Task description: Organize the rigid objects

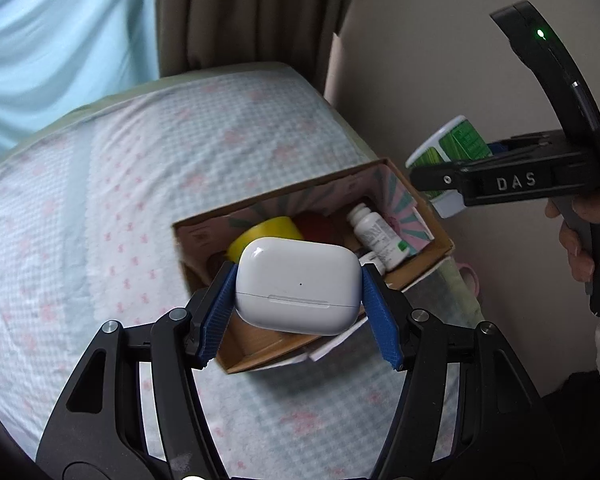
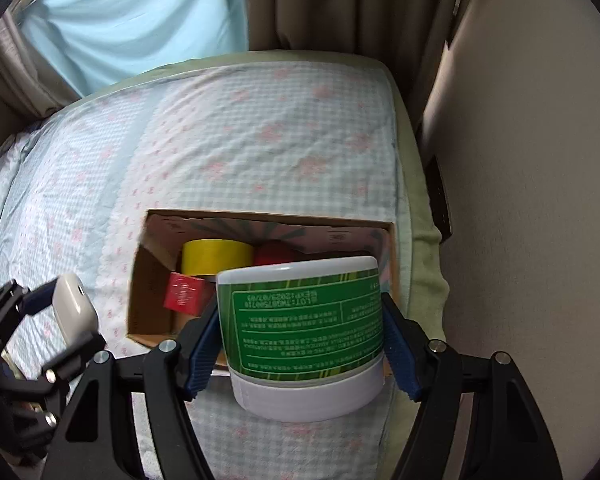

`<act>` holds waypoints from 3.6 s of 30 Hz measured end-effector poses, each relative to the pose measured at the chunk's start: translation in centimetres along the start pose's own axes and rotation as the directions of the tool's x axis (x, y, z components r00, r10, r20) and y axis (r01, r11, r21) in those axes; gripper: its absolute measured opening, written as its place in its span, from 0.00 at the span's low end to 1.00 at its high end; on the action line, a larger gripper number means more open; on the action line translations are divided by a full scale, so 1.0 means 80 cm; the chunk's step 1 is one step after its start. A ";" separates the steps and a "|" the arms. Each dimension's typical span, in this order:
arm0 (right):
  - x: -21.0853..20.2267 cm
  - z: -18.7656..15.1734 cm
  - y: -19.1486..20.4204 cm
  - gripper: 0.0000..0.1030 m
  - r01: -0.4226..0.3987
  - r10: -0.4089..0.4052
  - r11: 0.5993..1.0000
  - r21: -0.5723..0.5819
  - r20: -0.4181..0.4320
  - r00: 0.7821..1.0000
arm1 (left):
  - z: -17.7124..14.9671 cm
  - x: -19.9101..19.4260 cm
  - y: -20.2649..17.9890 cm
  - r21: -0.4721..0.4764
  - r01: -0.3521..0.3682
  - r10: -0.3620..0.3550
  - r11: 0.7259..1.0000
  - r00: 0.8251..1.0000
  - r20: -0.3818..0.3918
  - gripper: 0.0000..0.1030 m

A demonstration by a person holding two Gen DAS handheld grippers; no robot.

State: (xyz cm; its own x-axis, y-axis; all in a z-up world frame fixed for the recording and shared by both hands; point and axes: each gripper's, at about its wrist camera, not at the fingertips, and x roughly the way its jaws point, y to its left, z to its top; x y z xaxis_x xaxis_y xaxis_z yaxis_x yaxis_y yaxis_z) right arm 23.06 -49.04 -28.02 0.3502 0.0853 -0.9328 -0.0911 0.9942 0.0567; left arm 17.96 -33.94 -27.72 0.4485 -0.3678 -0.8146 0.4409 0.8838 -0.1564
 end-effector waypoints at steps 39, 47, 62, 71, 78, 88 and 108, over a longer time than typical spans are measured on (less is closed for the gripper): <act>0.141 0.029 -0.071 1.00 -0.239 0.251 0.945 0.222 -0.025 0.968 | 0.019 0.148 -0.042 0.140 0.047 -0.023 0.989 0.985 -0.171 1.00; 0.107 0.019 -0.059 1.00 -0.219 0.230 0.949 0.228 -0.020 0.973 | 0.017 0.102 -0.039 0.124 0.041 -0.022 0.991 0.989 -0.149 1.00; -0.054 0.007 0.052 1.00 -0.154 0.148 0.979 0.136 0.056 0.987 | 0.030 -0.098 0.052 -0.033 -0.020 0.020 0.999 1.000 -0.003 1.00; -0.196 -0.010 0.162 1.00 -0.219 0.195 0.971 0.097 0.212 0.958 | 0.023 -0.278 0.149 -0.104 -0.125 0.138 0.987 0.983 0.125 1.00; -0.301 -0.039 0.250 1.00 -0.163 0.143 0.986 0.017 0.395 0.907 | -0.001 -0.396 0.205 -0.179 -0.210 0.249 0.961 0.938 0.239 1.00; -0.346 -0.086 0.318 1.00 -0.052 0.058 0.998 -0.026 0.535 0.843 | -0.050 -0.466 0.226 -0.230 -0.230 0.296 0.946 0.900 0.320 1.00; -0.349 -0.092 0.313 1.00 -0.016 0.009 1.000 0.007 0.566 0.824 | -0.067 -0.484 0.218 -0.234 -0.288 0.361 0.928 0.849 0.386 1.00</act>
State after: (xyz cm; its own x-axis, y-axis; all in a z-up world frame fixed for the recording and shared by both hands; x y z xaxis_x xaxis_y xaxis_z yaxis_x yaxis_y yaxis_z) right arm 4.16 -26.99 -3.19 0.8154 0.1163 -0.5671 -0.0901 0.9932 0.0741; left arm 4.13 -2.74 -1.93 0.8402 -0.1049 -0.5320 0.0979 0.9943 -0.0414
